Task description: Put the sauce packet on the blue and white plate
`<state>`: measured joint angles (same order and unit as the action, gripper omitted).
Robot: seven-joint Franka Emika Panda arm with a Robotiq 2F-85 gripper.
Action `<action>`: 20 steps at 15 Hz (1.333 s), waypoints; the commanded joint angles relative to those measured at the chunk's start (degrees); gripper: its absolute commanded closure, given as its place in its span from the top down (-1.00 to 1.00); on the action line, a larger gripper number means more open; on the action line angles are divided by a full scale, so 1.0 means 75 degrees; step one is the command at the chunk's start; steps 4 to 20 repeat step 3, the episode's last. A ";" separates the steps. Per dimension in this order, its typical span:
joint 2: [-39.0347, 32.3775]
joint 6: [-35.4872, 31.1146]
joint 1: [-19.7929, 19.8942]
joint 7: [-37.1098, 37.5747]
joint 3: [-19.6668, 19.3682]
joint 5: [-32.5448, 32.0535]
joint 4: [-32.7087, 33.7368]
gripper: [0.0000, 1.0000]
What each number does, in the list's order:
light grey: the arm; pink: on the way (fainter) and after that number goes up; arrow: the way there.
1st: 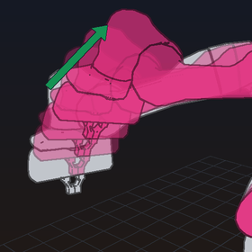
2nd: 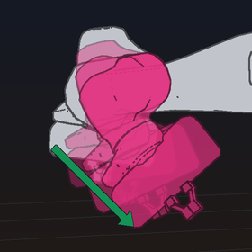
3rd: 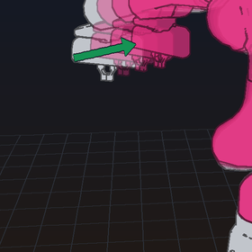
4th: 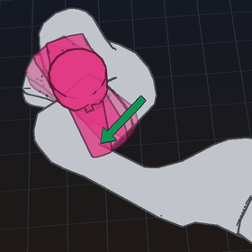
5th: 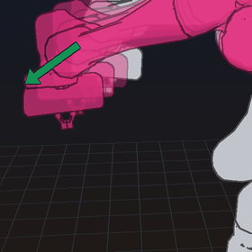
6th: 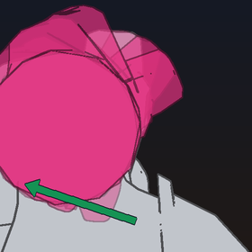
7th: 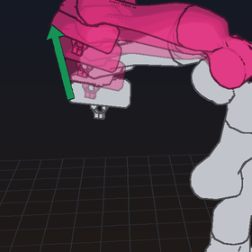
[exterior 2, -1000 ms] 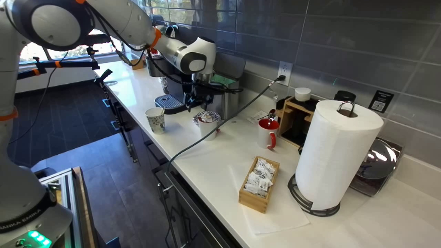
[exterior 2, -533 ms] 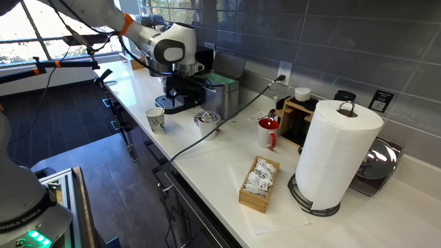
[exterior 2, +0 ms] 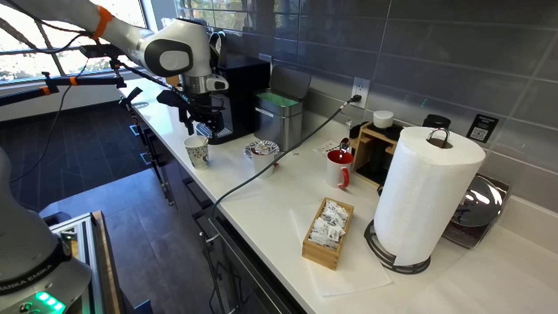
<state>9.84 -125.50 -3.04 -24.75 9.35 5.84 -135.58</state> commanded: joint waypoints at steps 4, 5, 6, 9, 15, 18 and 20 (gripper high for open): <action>0.0313 0.0008 -0.0317 0.0348 -0.0276 -0.0084 -0.0285 1.00; 0.0313 0.0008 -0.0317 0.0348 -0.0276 -0.0084 -0.0285 1.00; 0.0313 0.0008 -0.0317 0.0348 -0.0276 -0.0084 -0.0285 1.00; 0.0313 0.0008 -0.0317 0.0348 -0.0276 -0.0084 -0.0285 1.00; 0.0313 0.0008 -0.0317 0.0348 -0.0276 -0.0084 -0.0285 1.00; 0.0313 0.0008 -0.0317 0.0348 -0.0276 -0.0084 -0.0285 1.00; 0.0313 0.0008 -0.0317 0.0348 -0.0276 -0.0084 -0.0285 1.00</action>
